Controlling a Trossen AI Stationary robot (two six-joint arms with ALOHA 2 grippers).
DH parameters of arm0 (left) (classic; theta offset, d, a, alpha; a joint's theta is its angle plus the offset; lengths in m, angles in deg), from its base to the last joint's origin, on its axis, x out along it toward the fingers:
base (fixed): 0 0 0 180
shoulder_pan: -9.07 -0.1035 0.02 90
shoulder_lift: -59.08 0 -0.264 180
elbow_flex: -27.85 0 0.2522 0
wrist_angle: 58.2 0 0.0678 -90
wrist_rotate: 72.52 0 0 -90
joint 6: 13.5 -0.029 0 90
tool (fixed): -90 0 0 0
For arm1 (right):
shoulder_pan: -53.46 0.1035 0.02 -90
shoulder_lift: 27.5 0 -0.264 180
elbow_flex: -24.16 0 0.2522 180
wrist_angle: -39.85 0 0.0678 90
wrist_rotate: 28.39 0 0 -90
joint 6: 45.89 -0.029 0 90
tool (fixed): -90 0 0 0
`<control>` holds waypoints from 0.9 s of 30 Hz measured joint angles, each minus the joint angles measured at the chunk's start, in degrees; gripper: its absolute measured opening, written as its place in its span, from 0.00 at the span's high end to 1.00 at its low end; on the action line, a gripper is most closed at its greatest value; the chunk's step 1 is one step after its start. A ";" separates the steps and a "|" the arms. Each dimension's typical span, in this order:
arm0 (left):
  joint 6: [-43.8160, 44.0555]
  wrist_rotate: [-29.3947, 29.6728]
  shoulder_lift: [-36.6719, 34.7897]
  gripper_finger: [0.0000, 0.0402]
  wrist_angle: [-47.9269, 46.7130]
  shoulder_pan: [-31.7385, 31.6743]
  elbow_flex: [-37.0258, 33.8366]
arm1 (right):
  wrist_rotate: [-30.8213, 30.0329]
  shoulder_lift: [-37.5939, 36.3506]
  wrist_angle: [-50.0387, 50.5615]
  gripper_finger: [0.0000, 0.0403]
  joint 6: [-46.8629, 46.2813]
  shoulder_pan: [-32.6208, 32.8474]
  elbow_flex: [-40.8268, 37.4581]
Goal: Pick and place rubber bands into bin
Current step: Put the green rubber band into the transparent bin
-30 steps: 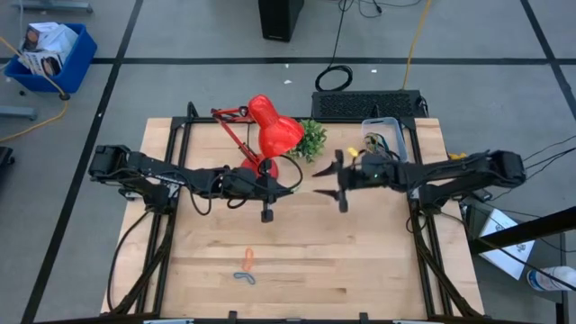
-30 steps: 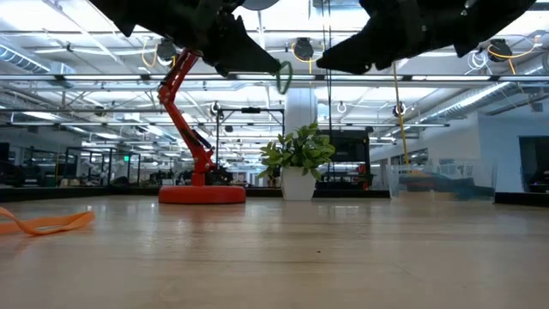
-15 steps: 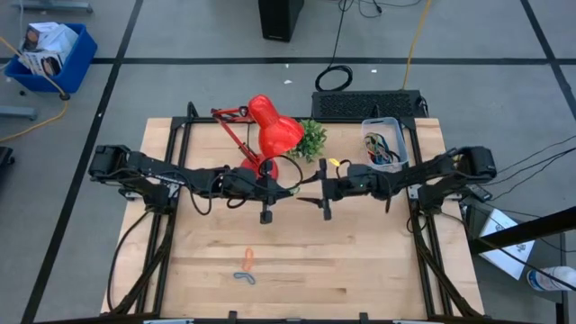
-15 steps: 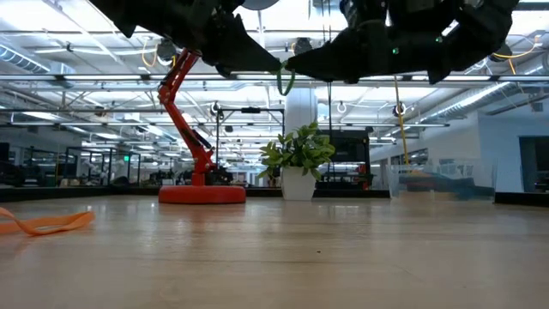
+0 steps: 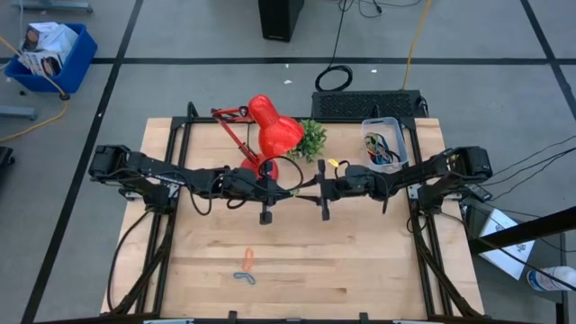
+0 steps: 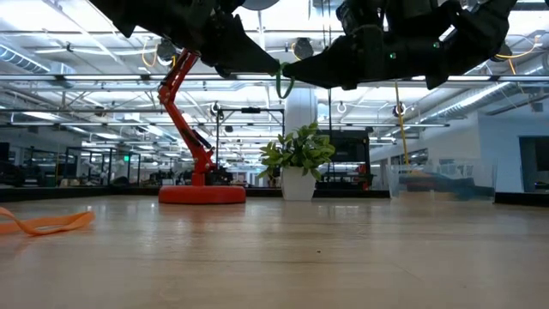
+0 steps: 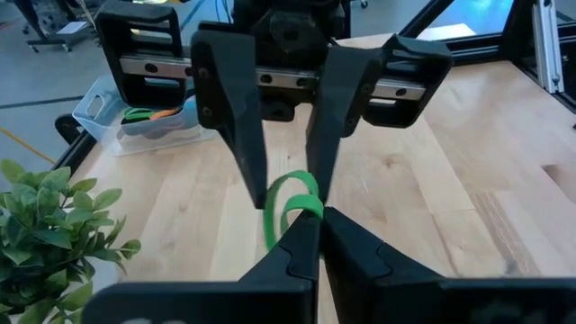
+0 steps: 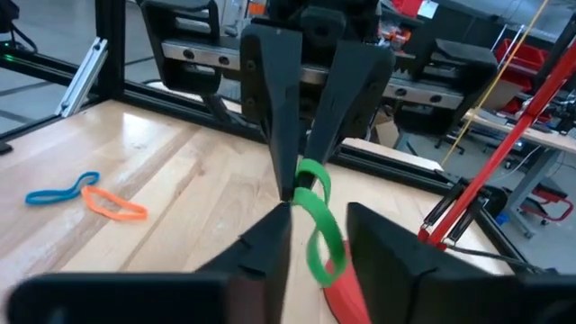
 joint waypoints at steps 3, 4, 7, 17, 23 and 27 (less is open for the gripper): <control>-0.10 0.00 0.00 0.97 0.00 0.00 0.00 | 0.00 -0.02 -0.08 0.85 0.21 0.00 0.00; -0.10 0.02 0.00 0.98 0.00 0.00 0.00 | 0.00 -0.02 -0.06 0.89 0.30 0.00 0.00; -0.16 0.30 0.00 0.98 0.02 0.00 0.00 | 0.00 -0.02 -0.06 0.98 0.39 0.00 0.00; -1.29 3.56 0.00 0.83 0.22 0.00 0.00 | -0.03 -0.02 1.20 0.99 0.00 -0.02 0.00; 0.73 3.13 0.00 0.72 0.06 0.02 0.00 | -0.03 -0.02 1.74 1.00 0.00 -0.02 0.00; 1.17 3.02 0.00 0.58 0.04 0.02 0.00 | -0.04 -0.02 1.83 1.00 0.04 -0.02 0.00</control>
